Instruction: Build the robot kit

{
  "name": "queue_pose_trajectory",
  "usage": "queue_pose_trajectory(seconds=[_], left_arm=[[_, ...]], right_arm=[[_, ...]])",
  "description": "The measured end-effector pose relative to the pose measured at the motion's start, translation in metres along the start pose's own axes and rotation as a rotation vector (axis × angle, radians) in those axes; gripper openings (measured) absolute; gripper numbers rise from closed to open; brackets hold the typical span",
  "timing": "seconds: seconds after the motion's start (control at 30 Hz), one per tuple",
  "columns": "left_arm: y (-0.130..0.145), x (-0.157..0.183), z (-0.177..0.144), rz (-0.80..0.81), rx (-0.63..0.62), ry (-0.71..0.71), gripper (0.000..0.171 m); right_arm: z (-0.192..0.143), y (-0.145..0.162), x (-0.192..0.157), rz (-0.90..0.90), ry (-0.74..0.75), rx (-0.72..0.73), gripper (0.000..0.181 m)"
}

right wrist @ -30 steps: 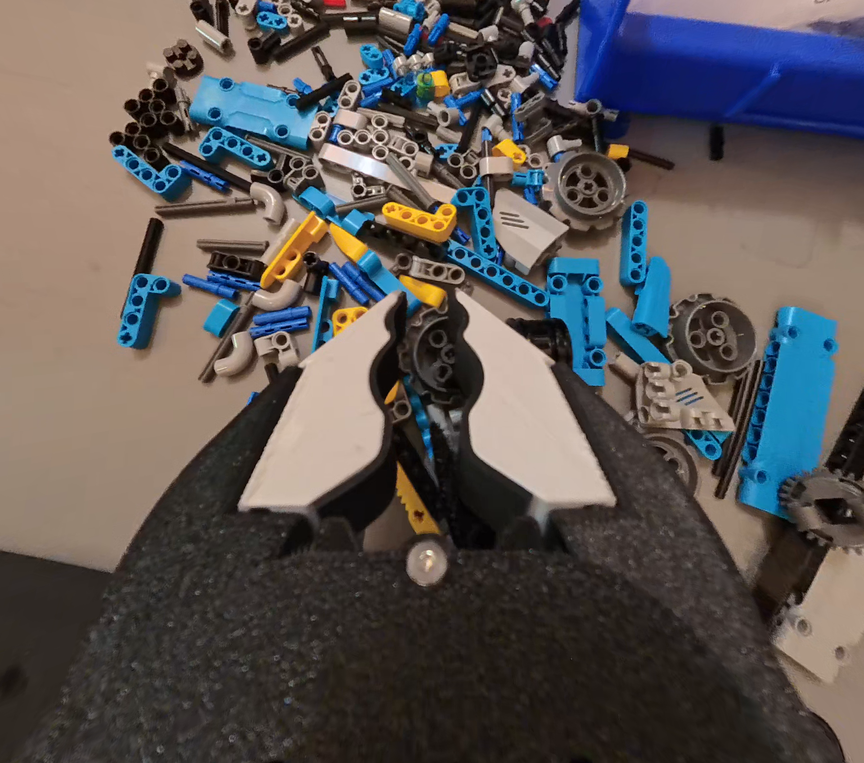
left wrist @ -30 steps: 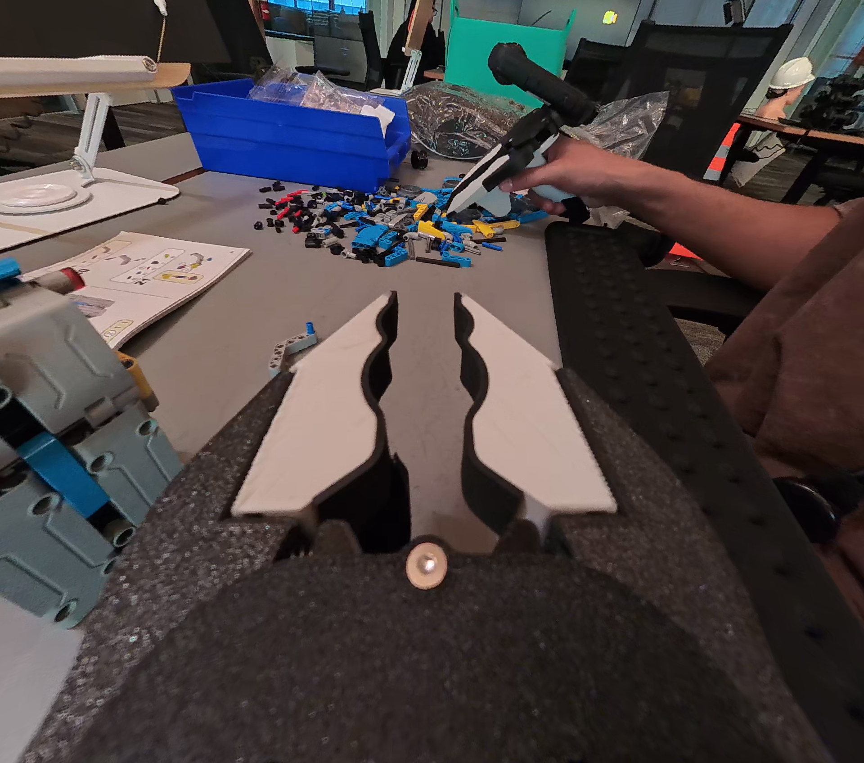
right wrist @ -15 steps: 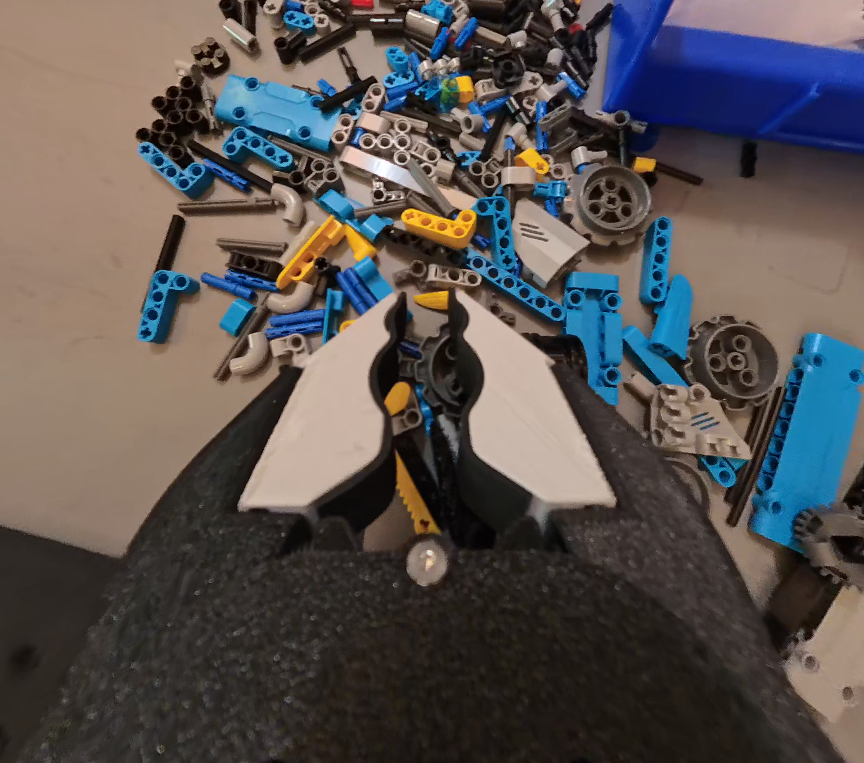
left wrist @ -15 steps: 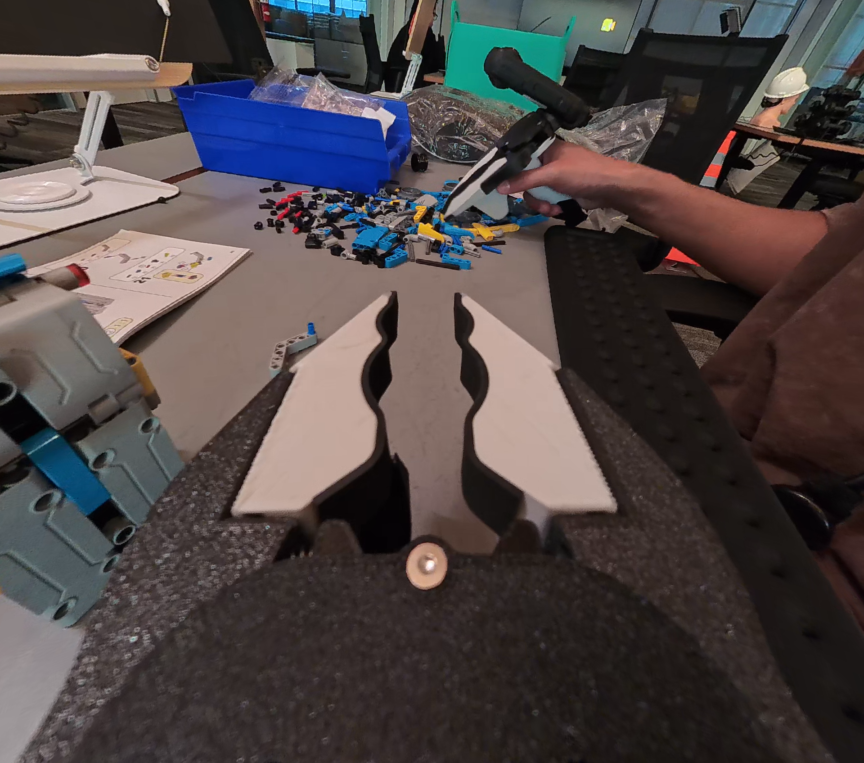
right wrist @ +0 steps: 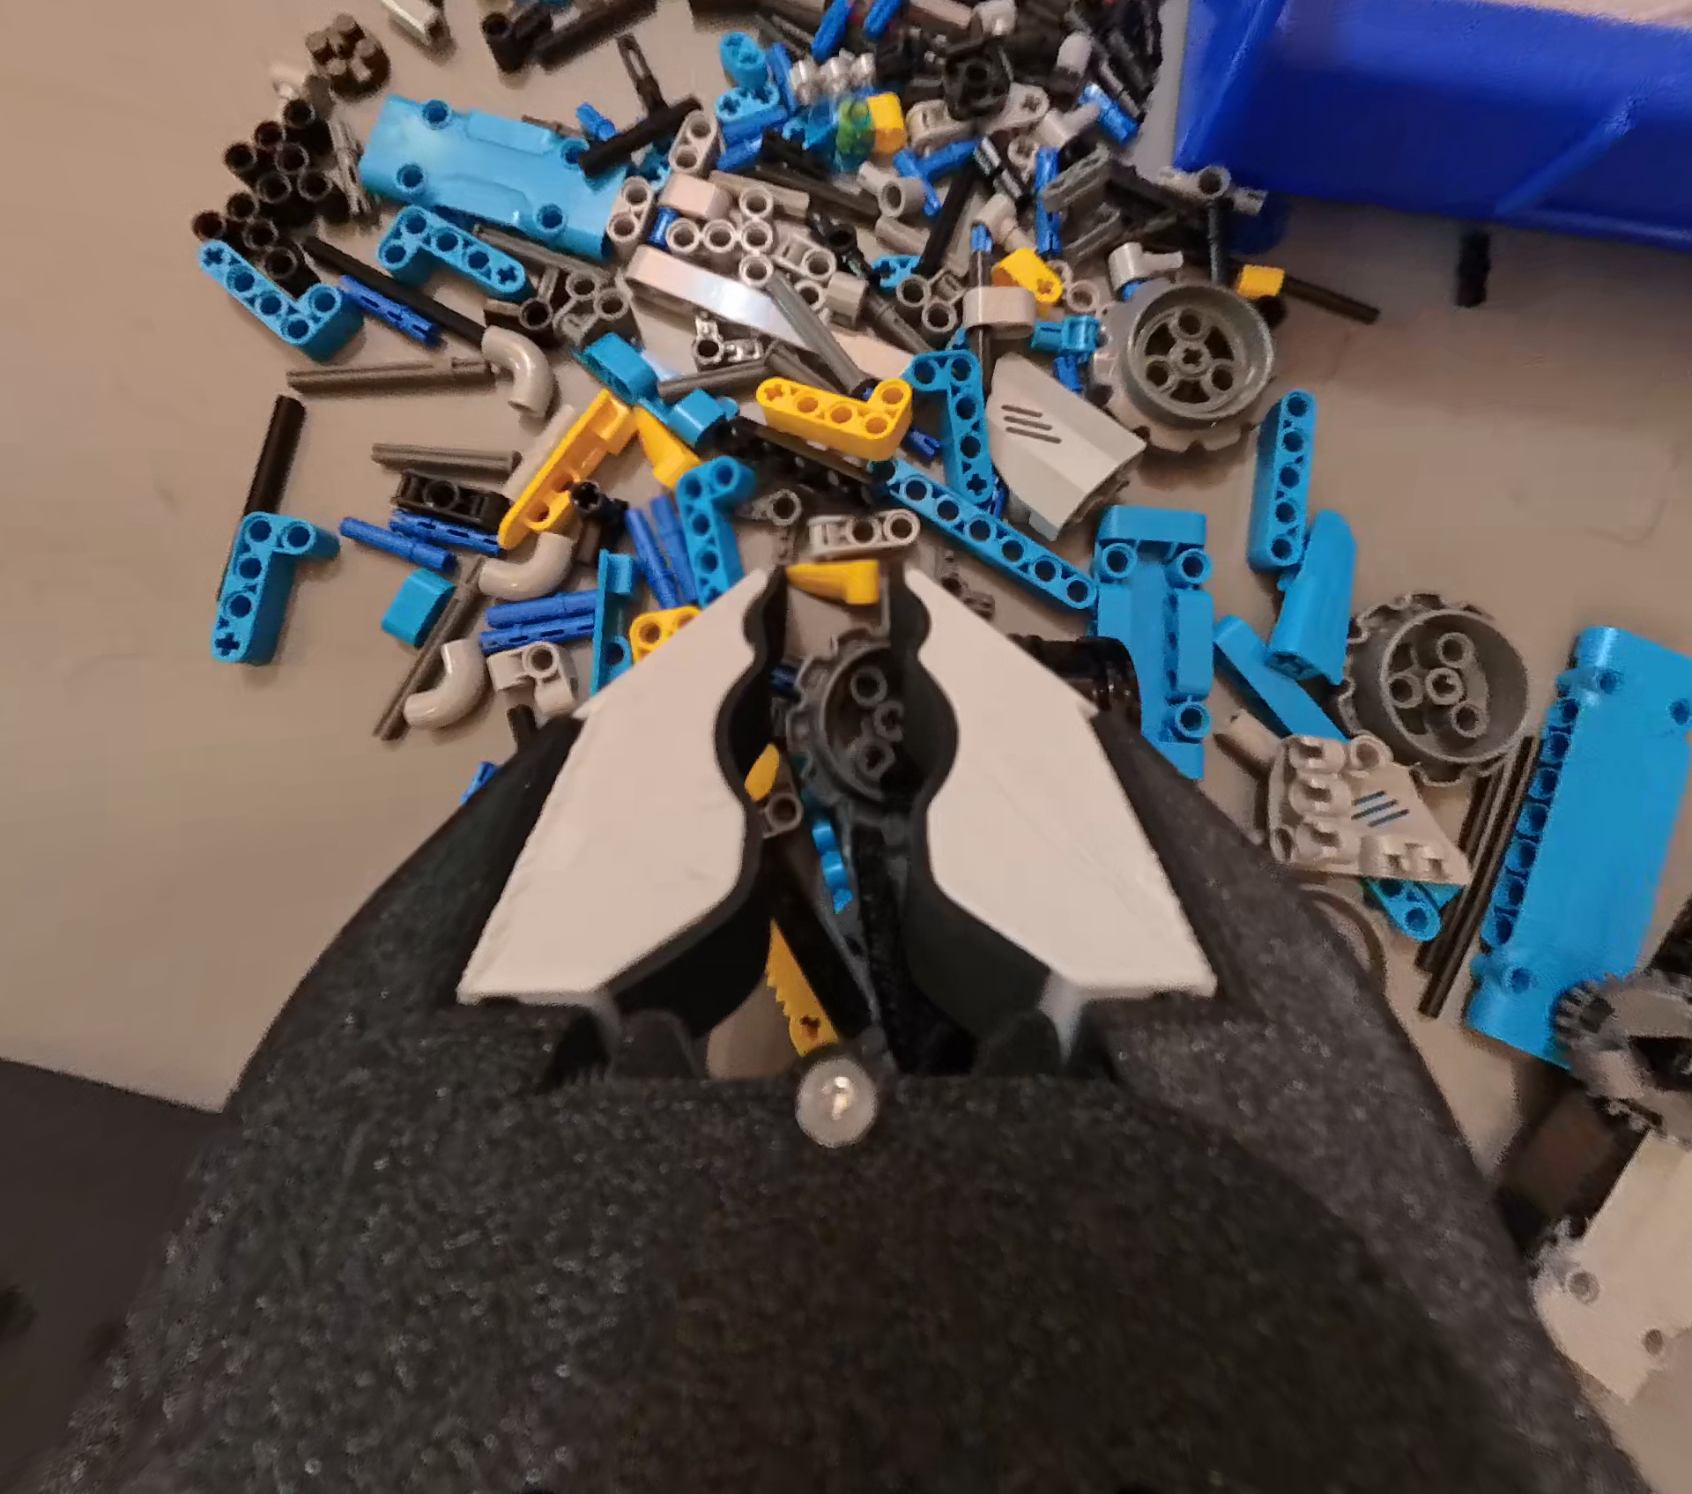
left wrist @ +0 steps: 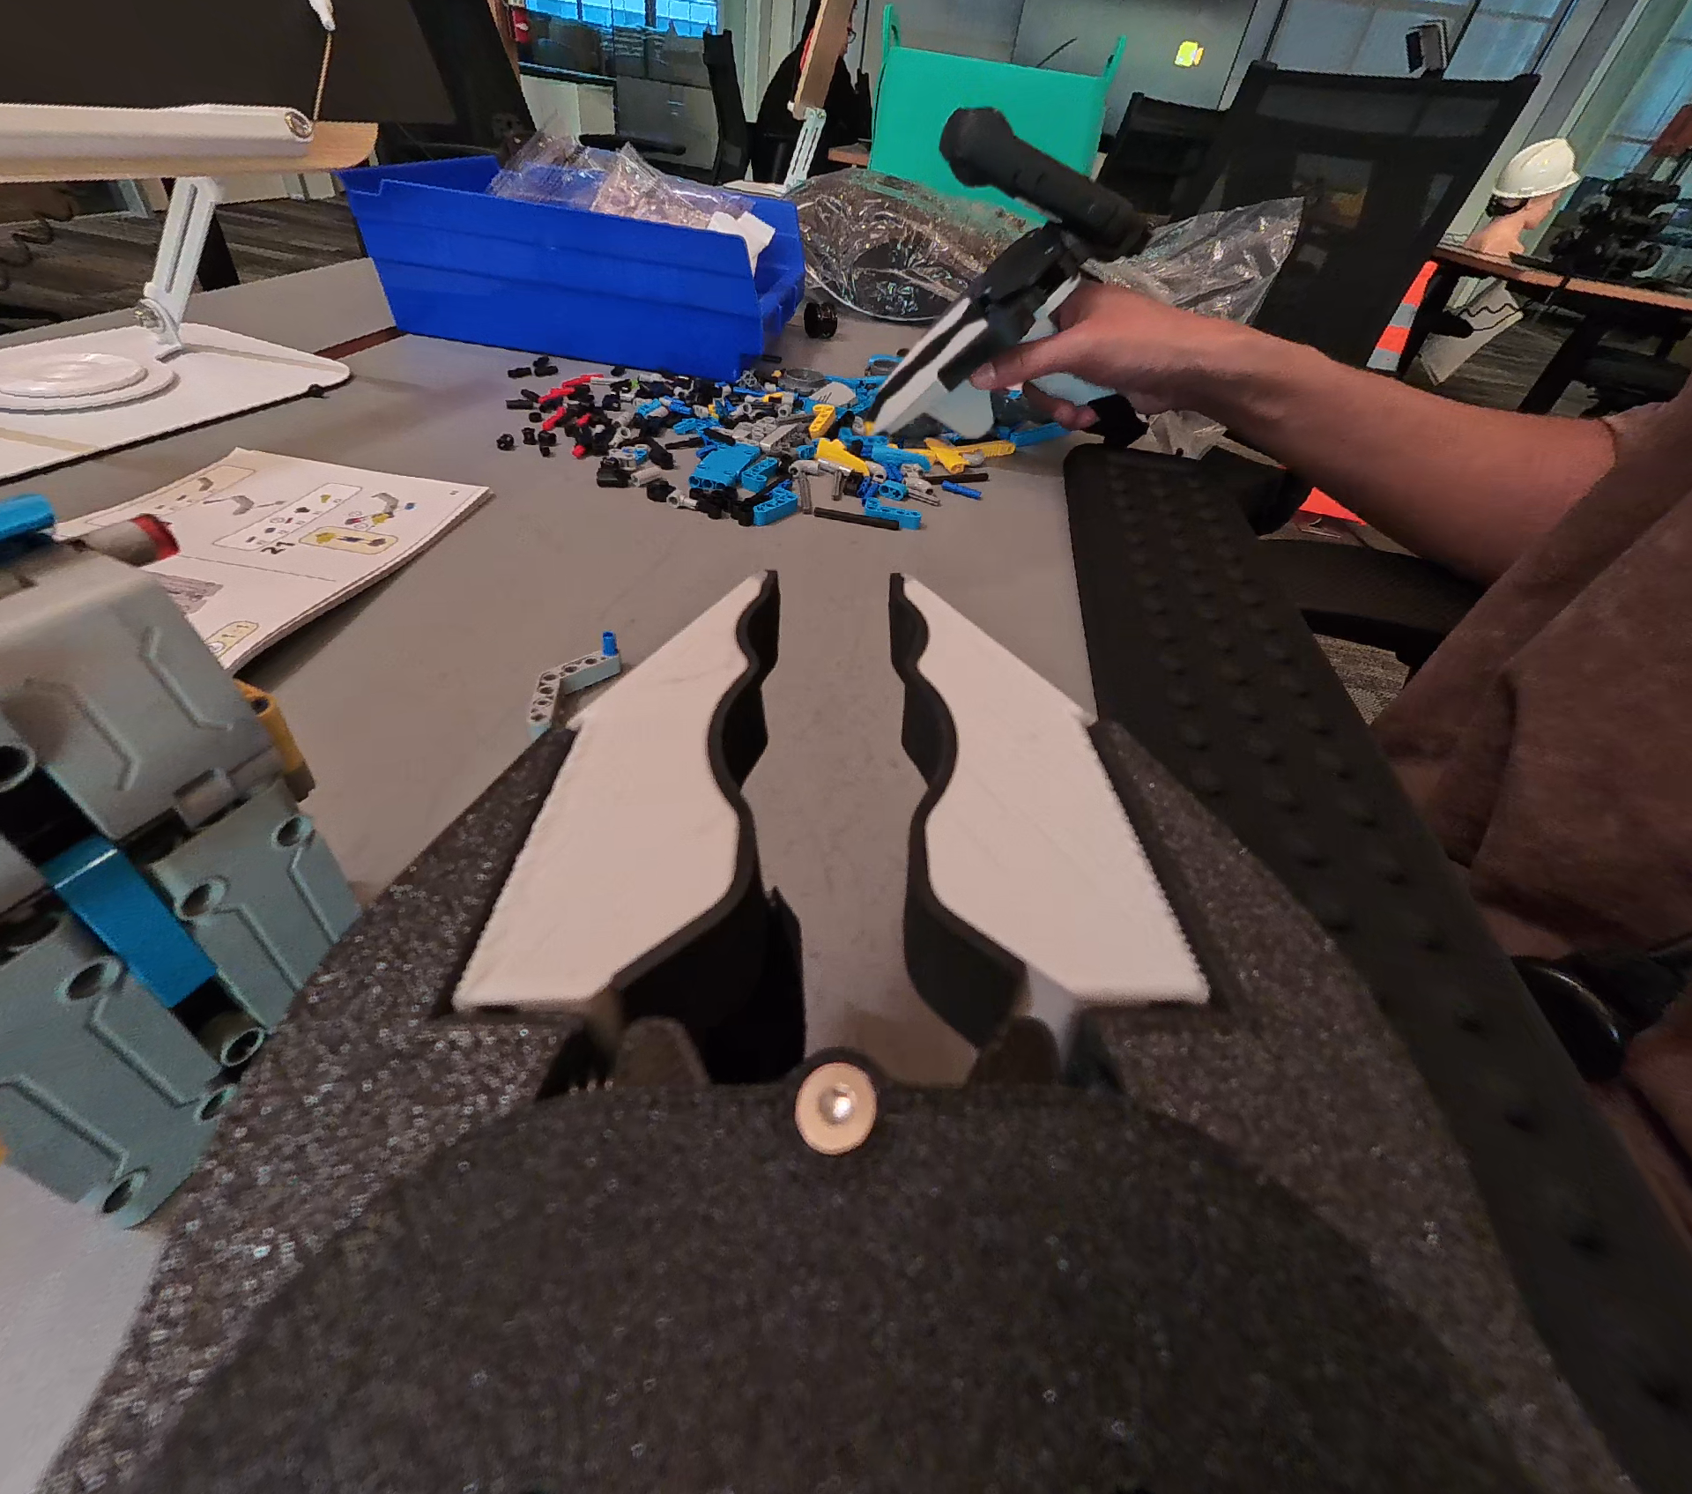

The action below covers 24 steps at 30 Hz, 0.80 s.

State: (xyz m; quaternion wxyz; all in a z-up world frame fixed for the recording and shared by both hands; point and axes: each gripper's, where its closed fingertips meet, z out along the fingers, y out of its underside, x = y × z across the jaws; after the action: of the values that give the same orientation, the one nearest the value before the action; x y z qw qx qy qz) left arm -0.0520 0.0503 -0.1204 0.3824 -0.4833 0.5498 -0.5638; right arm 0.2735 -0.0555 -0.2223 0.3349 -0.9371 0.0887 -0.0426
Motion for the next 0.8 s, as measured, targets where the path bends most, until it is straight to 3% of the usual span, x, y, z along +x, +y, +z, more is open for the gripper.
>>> queue_pose_trajectory(seconds=[0.2, 0.43, 0.53, 0.67, 0.8], left_arm=[[0.0, 0.0, 0.0, 0.002, 0.0, 0.0, 0.024], [0.0, 0.0, 0.0, 0.002, 0.0, -0.001, 0.024], [0.0, 0.0, 0.0, -0.001, -0.002, -0.001, 0.024], [0.0, -0.001, 0.001, -0.009, -0.004, -0.001, 0.024], [0.0, -0.001, 0.0, -0.006, 0.001, -0.003, 0.024]], right_arm=[[-0.003, -0.001, 0.001, 0.008, -0.023, 0.019, 0.011], [-0.028, -0.032, -0.019, -0.085, -0.031, 0.151, 0.009], [-0.035, -0.052, -0.076, -0.198, -0.174, 0.24, 0.009], [-0.009, -0.051, -0.18, -0.293, -0.417, 0.16, 0.009], [0.011, -0.066, -0.233, -0.391, -0.485, 0.128, 0.009]])
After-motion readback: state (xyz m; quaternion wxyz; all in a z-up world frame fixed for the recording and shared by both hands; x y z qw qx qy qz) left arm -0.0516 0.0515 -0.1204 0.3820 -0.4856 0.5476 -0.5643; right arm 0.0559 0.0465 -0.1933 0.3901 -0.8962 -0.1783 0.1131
